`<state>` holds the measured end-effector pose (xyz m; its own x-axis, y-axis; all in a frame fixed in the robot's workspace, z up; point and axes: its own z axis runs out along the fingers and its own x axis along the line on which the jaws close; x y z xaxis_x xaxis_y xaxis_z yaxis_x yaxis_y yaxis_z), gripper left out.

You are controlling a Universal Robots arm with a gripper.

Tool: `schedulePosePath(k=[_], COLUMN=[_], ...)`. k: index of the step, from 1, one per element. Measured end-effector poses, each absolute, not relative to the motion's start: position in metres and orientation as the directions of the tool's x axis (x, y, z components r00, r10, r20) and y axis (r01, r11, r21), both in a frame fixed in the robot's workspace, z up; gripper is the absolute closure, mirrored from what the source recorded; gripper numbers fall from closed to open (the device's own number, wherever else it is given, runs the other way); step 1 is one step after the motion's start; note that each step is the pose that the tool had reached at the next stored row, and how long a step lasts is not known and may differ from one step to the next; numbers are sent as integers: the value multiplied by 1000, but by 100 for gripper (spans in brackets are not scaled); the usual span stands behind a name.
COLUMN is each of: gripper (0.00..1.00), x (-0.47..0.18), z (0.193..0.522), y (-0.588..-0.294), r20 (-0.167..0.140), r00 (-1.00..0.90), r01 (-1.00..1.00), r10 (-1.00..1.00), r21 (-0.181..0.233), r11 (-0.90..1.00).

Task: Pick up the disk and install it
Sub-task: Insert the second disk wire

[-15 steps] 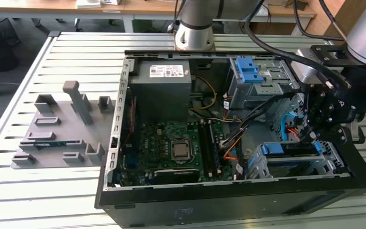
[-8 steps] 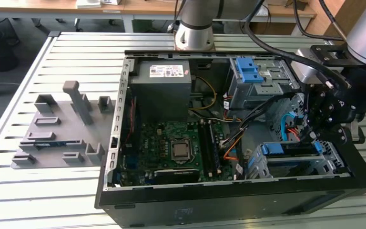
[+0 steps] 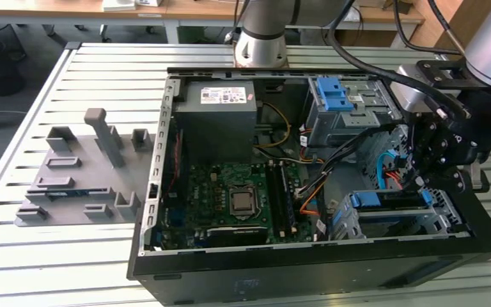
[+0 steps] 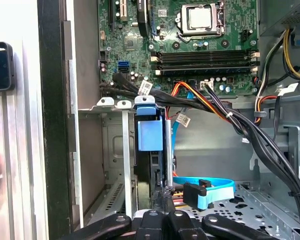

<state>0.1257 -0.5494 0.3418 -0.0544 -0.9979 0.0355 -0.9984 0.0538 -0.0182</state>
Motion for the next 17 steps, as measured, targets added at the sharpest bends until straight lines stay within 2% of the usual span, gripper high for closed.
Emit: schedulePosePath(k=[17], gripper=[89], x=[111], z=[343], y=[-549], r20=[36], r00=[-55], r01=[-998], r10=[-998], r21=[-19], r11=[54])
